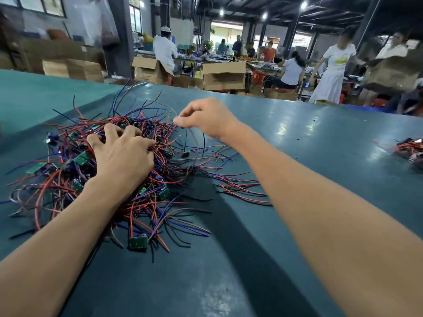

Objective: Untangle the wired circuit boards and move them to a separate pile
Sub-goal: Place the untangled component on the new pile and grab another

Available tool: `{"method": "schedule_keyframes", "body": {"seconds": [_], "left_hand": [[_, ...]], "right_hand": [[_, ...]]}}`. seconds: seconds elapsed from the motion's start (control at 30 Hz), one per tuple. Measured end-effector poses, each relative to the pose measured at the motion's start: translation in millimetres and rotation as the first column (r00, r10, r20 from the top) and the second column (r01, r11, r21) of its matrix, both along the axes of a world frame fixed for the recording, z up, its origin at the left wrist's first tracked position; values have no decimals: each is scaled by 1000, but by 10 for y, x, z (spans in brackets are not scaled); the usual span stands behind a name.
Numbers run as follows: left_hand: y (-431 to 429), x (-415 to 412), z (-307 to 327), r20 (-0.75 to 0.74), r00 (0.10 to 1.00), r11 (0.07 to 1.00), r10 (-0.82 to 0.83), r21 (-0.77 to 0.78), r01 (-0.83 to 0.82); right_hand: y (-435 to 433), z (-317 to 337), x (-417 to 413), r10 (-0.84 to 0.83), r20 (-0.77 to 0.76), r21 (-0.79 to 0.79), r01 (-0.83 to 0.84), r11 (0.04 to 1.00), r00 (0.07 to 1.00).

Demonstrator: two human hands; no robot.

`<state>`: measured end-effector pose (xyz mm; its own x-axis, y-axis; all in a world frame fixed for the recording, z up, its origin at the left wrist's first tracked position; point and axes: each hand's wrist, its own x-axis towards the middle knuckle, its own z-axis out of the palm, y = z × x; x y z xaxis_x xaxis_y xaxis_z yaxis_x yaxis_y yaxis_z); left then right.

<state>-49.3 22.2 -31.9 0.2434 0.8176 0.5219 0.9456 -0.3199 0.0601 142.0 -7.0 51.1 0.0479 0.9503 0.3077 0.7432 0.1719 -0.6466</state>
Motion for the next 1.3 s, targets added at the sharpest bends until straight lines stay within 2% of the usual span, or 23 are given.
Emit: {"method": "schedule_keyframes", "body": {"seconds": [0.1,0.2,0.3,0.4,0.47,0.5,0.53,0.57,0.6,0.63,0.67,0.77,0.83,1.0,1.13,1.2,1.23,1.3], "left_hand": [[-12,3,8,-7,1000,1000,13,-8,-13],[-35,14,19,-25,1000,1000,19,-14,-19],[-58,21,42,-39,999,999,17,-39,-19],[-122,34,76,-47,998,999,38,-13,-39],[-190,62,128,3,999,989,-33,144,32],[-222,77,161,36,989,956,-141,266,126],[-255,91,204,45,948,880,-314,388,273],[-279,107,240,19,852,756,-523,473,453],[-307,127,266,-6,709,621,-705,478,621],[-362,159,267,21,574,531,-819,410,742],[-432,199,238,113,491,499,-864,323,804],[-604,335,82,521,364,494,-772,132,859],[-634,407,21,716,238,439,-656,106,892],[-707,559,0,782,115,412,-613,192,891],[-729,552,40,854,86,466,-514,193,864],[-720,526,45,840,102,494,-532,211,843],[-700,507,35,813,157,531,-561,208,822],[-630,465,-22,678,362,614,-640,168,771]], "right_hand": [[-190,266,60,15,-84,74,-8,997,996],[-405,447,150,92,-314,112,-59,992,945],[-649,483,231,176,-585,102,-143,984,792],[-903,345,253,232,-747,118,-219,969,623],[-1051,156,247,242,-827,121,-260,958,507],[-1115,47,240,237,-859,124,-266,956,454],[-1167,-65,234,233,-886,131,-265,955,401],[-1209,-172,230,231,-907,142,-261,955,351],[-1244,-268,225,229,-922,151,-253,955,311],[-1270,-354,221,222,-933,155,-239,959,284],[-1286,-426,222,208,-942,152,-216,964,265],[-1304,-557,226,169,-950,131,-157,979,262],[-1313,-605,208,177,-943,138,-152,979,281],[-1323,-702,139,219,-914,152,-213,965,342],[-1349,-733,120,232,-908,142,-265,954,349],[-1368,-733,115,220,-910,124,-273,954,353],[-1372,-720,113,214,-910,120,-267,956,356],[-1372,-638,148,209,-916,139,-218,966,343]]}}
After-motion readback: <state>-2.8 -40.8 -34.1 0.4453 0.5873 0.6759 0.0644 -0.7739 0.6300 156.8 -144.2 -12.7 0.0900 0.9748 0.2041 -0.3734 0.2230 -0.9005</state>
